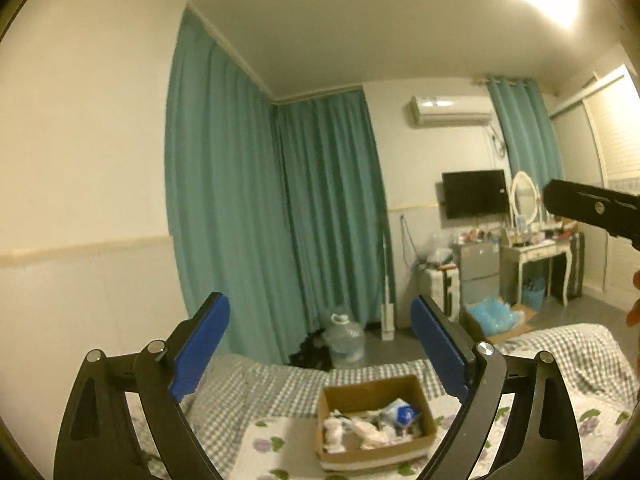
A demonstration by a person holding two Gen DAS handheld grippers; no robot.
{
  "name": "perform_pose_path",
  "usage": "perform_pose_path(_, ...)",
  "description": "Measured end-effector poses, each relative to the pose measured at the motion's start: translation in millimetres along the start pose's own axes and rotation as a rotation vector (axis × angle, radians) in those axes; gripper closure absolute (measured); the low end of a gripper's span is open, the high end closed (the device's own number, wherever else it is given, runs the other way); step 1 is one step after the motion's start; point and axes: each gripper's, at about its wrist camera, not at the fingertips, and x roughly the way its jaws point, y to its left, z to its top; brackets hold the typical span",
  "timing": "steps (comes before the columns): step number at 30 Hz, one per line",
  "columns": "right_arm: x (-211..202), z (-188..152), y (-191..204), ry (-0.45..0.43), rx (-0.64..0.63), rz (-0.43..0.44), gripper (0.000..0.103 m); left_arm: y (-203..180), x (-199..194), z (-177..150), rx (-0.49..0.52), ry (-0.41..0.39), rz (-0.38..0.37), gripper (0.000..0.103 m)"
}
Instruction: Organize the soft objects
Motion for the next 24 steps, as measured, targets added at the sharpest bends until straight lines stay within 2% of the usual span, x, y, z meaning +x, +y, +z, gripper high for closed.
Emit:
perform_pose_path(4, 7.1, -49.3, -5.2, 0.051, -0.004, 0.005, 0.0, -2.8, 5.5, -34.4, -0.017, 0.02, 0.044, 0.01)
perform_pose_path(8, 31.2, -111.4, -6.3, 0.102, -0.007, -0.016, 0.0, -3.8, 15.5, -71.9, -0.063, 0.072, 0.034, 0.01)
perform_pose_path(15, 73.0, -209.9, -11.9, 0.205, 0.005, -0.056, 0.0, -16.3, 36.4, -143.1, -0.027, 0.177, 0.032, 0.01)
perform_pose_path(19, 88.7, -236.6, -20.7, 0.265, 0.016, -0.07, 0.0, -13.1, 46.8, -164.6, -0.043, 0.246, 0.034, 0.01)
perform_pose_path(24, 96.5, -243.4, -27.5, 0.285, 0.034, -0.08, 0.0, -15.8, 46.0, -172.7, -0.034, 0.273, 0.03, 0.01)
